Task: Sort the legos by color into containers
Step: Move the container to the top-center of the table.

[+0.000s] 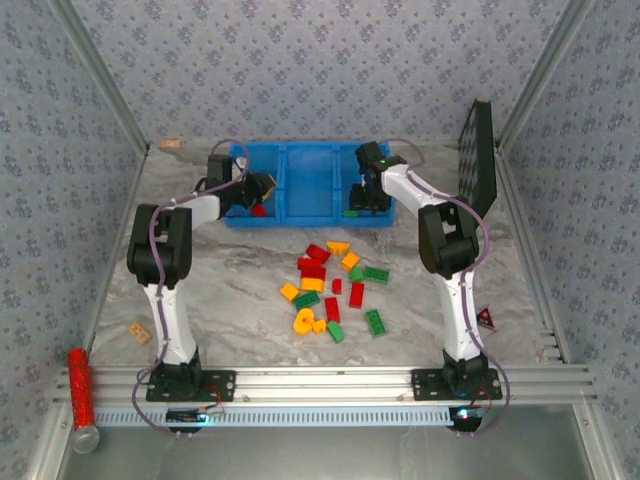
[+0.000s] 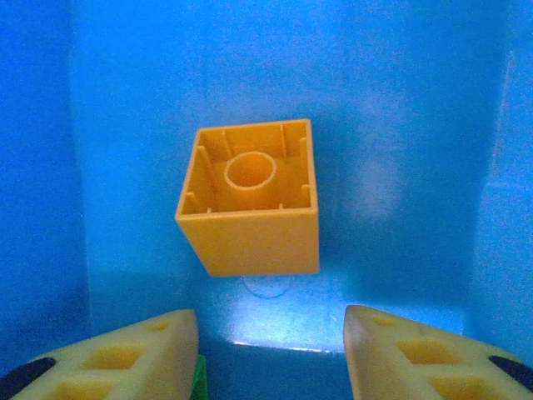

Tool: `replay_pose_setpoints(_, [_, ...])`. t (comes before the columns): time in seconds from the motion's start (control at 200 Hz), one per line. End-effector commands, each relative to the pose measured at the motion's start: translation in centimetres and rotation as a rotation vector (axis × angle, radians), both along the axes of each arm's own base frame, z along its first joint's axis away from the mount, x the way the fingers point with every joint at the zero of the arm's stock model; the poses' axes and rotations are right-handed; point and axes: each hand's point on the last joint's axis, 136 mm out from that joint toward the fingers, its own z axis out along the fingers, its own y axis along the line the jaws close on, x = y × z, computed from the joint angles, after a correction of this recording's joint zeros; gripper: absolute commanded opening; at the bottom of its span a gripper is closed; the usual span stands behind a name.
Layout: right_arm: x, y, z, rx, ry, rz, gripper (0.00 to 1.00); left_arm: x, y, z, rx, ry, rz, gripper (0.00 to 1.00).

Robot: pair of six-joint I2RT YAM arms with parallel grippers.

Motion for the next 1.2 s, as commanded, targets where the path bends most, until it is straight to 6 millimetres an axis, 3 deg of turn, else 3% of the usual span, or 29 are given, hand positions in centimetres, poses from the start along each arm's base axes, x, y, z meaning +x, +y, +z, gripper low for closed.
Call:
replay_pose_setpoints(0.0, [-0.8,-0.5,2.3,-0.009,0.005,-0.002,0.50,-1.9,3.7,-2.9,0.017,0.230,0.142,0.19])
replay_pose_setpoints(0.05, [-0.7,-0.4,2.4,-0.007,0.003,-0.002,0.50,-1.6,3.9,-2.0,0.014,0.212,0.149,0.16])
replay_pose_setpoints(0.11, [-0.7,-0.4,2.4,-0.005,0.003,-0.005,0.50,-1.3,4.1,-1.1,0.006,0.193,0.153,0.00])
replay_pose_setpoints(0.24, [-0.6,-0.1,2.5,0.002,0.009,-0.016,0.51,-0.4,4.7,-0.3,-0.045,0.173,0.184,0.00])
replay_pose_setpoints(0.46, [-0.7,0.4,2.8,0.014,0.006,-0.017,0.50,1.2,6.2,-1.3,-0.115,0.167,0.252,0.00])
replay_pose_setpoints(0.57, [-0.8,0.6,3.0,0.011,0.003,-0.013,0.50,1.4,7.4,-1.3,0.064,0.155,0.223,0.03])
replay_pose_setpoints(0.89, [-0.8,1.4,3.4,0.006,-0.009,-0.002,0.51,1.1,9.1,3.4,0.402,0.058,0.116,0.02])
replay_pose_setpoints(0.99, [-0.8,1.8,3.8,0.010,-0.015,0.004,0.53,0.9,8.5,5.0,0.383,-0.002,0.086,0.02])
replay_pose_setpoints(1.194, [-0.2,2.0,3.6,0.000,-0.023,0.009,0.55,0.9,4.6,8.4,0.183,-0.134,-0.069,0.01])
